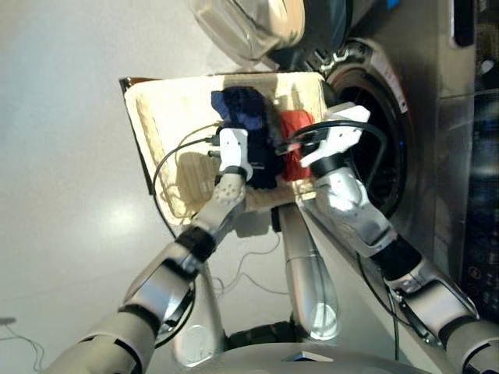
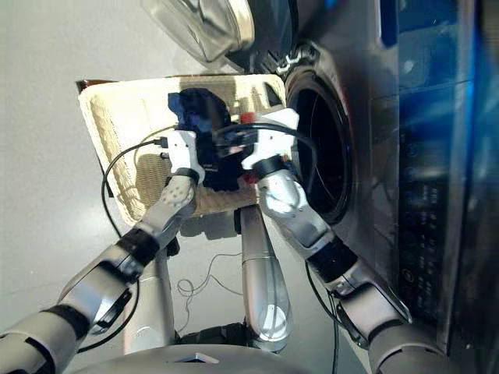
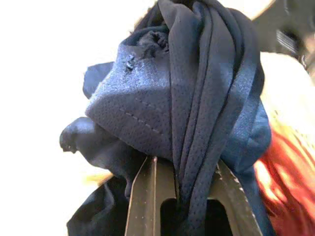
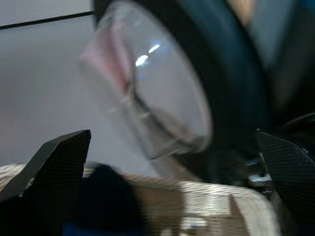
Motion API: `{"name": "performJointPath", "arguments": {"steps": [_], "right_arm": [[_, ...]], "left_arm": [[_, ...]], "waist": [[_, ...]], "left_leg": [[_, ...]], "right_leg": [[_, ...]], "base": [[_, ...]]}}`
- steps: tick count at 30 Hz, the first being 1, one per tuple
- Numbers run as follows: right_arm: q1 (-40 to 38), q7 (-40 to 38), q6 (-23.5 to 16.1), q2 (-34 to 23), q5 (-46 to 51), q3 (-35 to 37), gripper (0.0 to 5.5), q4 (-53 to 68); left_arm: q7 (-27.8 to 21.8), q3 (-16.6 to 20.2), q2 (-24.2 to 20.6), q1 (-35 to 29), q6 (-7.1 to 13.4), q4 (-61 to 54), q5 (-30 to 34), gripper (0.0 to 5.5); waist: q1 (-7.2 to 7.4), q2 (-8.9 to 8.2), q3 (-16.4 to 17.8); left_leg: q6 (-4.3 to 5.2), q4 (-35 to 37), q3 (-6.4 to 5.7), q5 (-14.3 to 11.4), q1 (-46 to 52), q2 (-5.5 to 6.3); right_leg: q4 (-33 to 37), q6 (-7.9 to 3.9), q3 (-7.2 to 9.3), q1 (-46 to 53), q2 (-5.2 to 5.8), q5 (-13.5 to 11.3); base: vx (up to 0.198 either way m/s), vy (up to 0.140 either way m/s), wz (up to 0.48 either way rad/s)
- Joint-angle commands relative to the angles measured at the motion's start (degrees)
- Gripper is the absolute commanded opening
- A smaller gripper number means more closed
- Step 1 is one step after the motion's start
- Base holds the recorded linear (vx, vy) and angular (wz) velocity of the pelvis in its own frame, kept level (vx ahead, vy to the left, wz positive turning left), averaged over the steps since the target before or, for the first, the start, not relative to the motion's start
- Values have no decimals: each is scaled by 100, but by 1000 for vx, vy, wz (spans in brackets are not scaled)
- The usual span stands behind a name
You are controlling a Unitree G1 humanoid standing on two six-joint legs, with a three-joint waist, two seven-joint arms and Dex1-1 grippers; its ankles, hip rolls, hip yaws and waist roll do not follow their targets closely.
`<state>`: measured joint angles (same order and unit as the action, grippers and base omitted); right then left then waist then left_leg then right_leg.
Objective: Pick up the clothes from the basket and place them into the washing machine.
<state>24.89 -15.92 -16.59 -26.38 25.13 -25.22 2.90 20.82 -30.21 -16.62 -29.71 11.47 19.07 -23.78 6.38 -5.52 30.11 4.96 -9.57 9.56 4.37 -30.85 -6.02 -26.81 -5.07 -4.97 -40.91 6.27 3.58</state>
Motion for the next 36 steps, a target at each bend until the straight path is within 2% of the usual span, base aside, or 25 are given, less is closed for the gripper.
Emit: {"name": "performJointPath", "arguments": {"steps": [1,3,5,7,9,10,12,14,18,22,28,36], "right_arm": [[-181,378,-332,35,412,353,550,593],[-300,575,-296,-48,622,401,550,641],[-491,1050,-212,-227,1124,314,550,817],[-496,1150,-171,-303,1229,290,550,900],[-378,1390,-13,-533,1571,115,550,1001],[-373,1395,-13,-530,1577,112,550,997],[-7,1588,145,-778,2155,-253,550,1095],[123,1624,171,-846,2312,-358,550,1146],[1142,1749,311,-1076,2825,-1040,550,1182],[1746,1712,362,-1017,2684,-1373,550,1012],[2553,1528,365,-676,2466,-1668,550,592],[2777,1430,317,-548,2337,-1661,550,461]], "left_arm": [[-324,269,-175,62,555,-912,544,0],[-460,391,-448,275,668,-1405,746,0],[-628,566,-857,527,892,-2086,1079,0],[-662,593,-1042,589,913,-2318,1255,0],[-686,585,-1575,592,1058,-2882,1712,0],[-685,592,-1581,602,1050,-2897,1714,0],[-722,444,-1987,479,1109,-3248,1886,0],[-697,368,-2116,423,1100,-3336,2018,0],[-644,-123,-2675,-38,1045,-3777,2676,0],[-621,-349,-2799,-328,1101,-3871,2698,0],[-621,-695,-2665,-627,1092,-3878,2517,0],[-600,-789,-2597,-727,1027,-3800,2543,0]], "waist": [[-101,92,-31],[-164,94,-76],[-261,76,-175],[-286,71,-202],[-369,73,-267],[-367,70,-261],[-426,52,-292],[-439,46,-286],[-510,78,-285],[-546,99,-251],[-602,141,-239],[-617,174,-187]], "left_leg": [[70,-126,-45,-236,318,301],[68,34,-59,-212,567,326],[83,172,-79,-192,809,349],[81,167,-86,-202,850,345],[76,134,-112,-227,921,346],[77,129,-112,-231,926,345],[67,64,-132,-250,923,326],[67,39,-131,-258,915,319],[60,-24,-142,-272,901,296],[70,-78,-129,-276,878,282],[76,-159,-114,-262,798,262],[83,-219,-121,-245,724,250]], "right_leg": [[1445,-584,171,830,157,-1203],[1541,-602,199,1039,188,-1207],[1669,-610,235,1317,228,-1185],[1675,-611,251,1372,237,-1169],[1649,-596,250,1446,239,-1133],[1647,-595,250,1452,238,-1130],[1618,-574,259,1477,234,-1095],[1604,-567,267,1480,233,-1083],[1586,-547,275,1492,241,-1047],[1570,-547,279,1492,253,-1042],[1523,-534,266,1426,259,-1020],[1505,-527,286,1391,278,-1017]], "base": [[116,16,93],[92,6,57],[91,11,60],[30,6,27],[0,0,0],[0,0,0],[0,0,0],[0,0,0],[0,0,0],[0,0,0],[0,0,0],[0,0,0]]}}
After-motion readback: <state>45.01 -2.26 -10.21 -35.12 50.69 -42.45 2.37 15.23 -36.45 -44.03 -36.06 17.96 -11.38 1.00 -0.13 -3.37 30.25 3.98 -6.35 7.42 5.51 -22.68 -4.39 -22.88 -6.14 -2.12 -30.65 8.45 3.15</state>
